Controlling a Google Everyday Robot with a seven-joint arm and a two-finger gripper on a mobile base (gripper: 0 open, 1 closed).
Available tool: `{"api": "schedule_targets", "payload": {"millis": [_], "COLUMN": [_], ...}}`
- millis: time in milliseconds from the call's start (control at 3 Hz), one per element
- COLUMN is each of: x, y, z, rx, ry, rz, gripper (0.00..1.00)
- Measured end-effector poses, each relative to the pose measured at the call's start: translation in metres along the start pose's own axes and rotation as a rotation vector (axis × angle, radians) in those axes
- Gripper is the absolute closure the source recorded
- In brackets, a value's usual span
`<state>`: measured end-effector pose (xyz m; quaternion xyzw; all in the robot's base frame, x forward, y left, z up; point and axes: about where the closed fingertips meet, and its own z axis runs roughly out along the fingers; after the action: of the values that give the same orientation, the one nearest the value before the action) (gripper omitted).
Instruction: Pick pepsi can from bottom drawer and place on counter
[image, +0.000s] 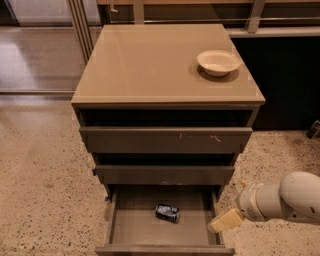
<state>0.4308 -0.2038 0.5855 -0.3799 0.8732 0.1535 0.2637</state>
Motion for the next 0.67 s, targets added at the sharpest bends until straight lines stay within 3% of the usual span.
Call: {"api": "schedule_targets", "payload": {"millis": [667], "x": [0.016], "y": [0.0055], "z": [0.0199], "rx": [-0.043], "ry": [-0.005], "rz": [0.022], "gripper": [0.0]}}
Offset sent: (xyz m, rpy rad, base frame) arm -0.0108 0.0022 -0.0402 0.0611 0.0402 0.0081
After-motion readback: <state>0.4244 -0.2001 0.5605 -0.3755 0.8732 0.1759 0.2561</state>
